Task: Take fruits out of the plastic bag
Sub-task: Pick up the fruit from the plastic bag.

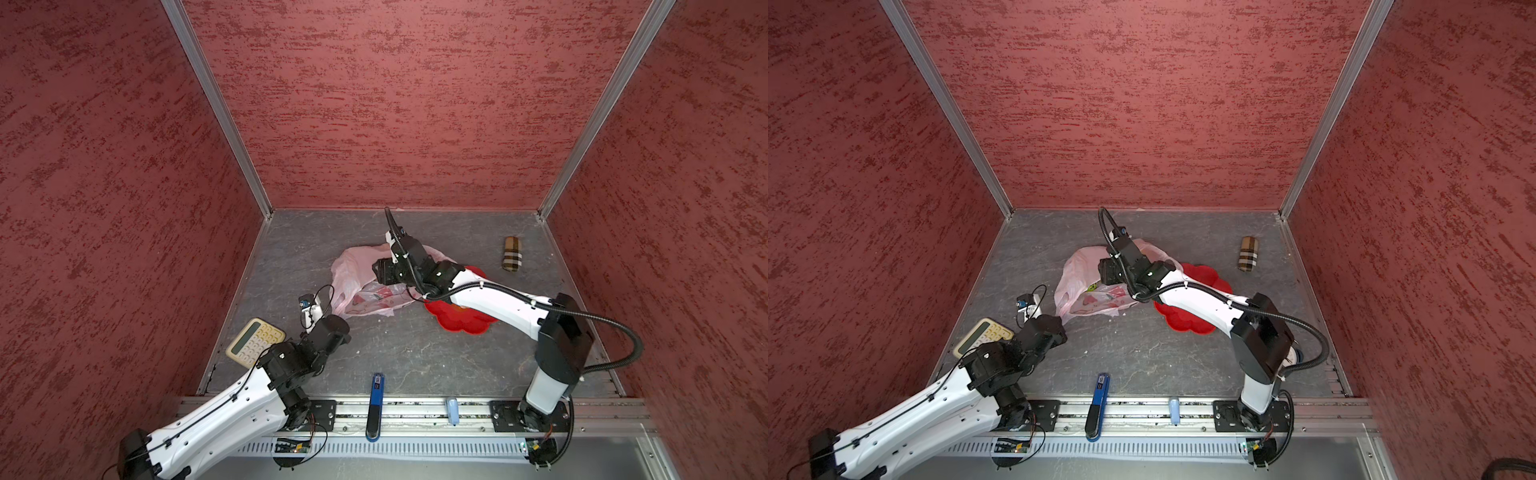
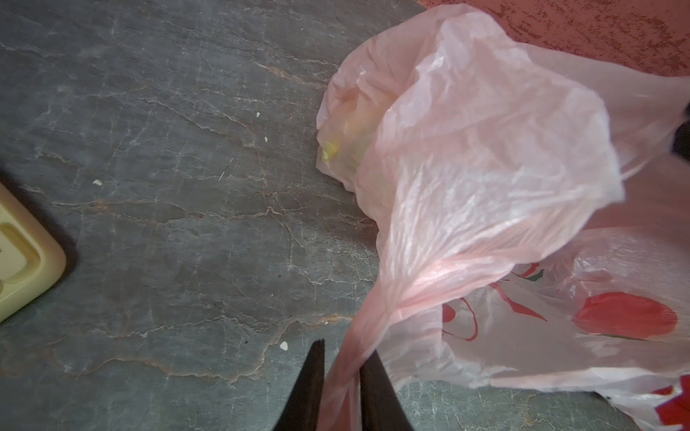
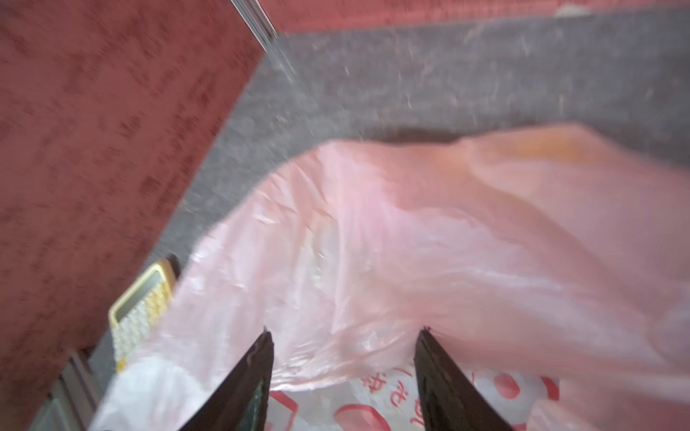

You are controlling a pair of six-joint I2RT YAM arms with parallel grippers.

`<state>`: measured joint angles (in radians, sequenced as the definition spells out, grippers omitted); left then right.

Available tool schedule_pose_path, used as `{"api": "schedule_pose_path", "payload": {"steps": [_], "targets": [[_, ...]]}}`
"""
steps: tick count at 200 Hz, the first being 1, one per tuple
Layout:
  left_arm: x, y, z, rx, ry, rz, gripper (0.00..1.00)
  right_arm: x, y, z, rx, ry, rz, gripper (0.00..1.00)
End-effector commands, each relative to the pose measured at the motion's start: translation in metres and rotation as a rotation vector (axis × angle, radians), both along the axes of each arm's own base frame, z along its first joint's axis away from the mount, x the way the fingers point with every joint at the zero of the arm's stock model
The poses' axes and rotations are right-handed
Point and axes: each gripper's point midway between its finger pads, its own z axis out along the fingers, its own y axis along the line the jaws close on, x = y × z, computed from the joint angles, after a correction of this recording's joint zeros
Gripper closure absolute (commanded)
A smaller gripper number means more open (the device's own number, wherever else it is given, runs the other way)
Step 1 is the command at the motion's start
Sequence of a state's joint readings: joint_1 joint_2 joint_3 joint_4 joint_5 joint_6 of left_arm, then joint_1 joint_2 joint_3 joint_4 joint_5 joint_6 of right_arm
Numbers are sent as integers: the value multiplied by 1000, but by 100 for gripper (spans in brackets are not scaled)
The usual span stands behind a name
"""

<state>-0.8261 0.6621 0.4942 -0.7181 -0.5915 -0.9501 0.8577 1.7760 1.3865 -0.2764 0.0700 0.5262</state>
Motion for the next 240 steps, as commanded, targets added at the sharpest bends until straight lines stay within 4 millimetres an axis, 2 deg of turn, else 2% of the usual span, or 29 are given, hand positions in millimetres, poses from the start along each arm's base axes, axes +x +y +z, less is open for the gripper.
{"api": "schedule_pose_path", "payload": {"steps": [1,38,60,90,118,166,200,240], "targets": [[1,7,2,27,3,44,81,1,1,19,69,-23,-15,39],[10,1,14,17,-35,55,81,-4,-9,-5,4,10,-24,39],[17,-2,26,17,-67,56,80,-9,-14,-1,13,12,-23,39],[23,-5,28,34,-68,46,81,-23,-26,9,27,14,-26,39],[23,-8,28,18,-69,36,80,-23,-30,-7,-11,28,-33,39],[14,3,33,-7,-74,60,81,0,11,-36,7,66,8,37],[-2,19,22,32,-3,89,81,14,43,-48,53,87,47,32],[-16,27,10,16,47,102,82,18,64,-61,93,116,85,25]]}}
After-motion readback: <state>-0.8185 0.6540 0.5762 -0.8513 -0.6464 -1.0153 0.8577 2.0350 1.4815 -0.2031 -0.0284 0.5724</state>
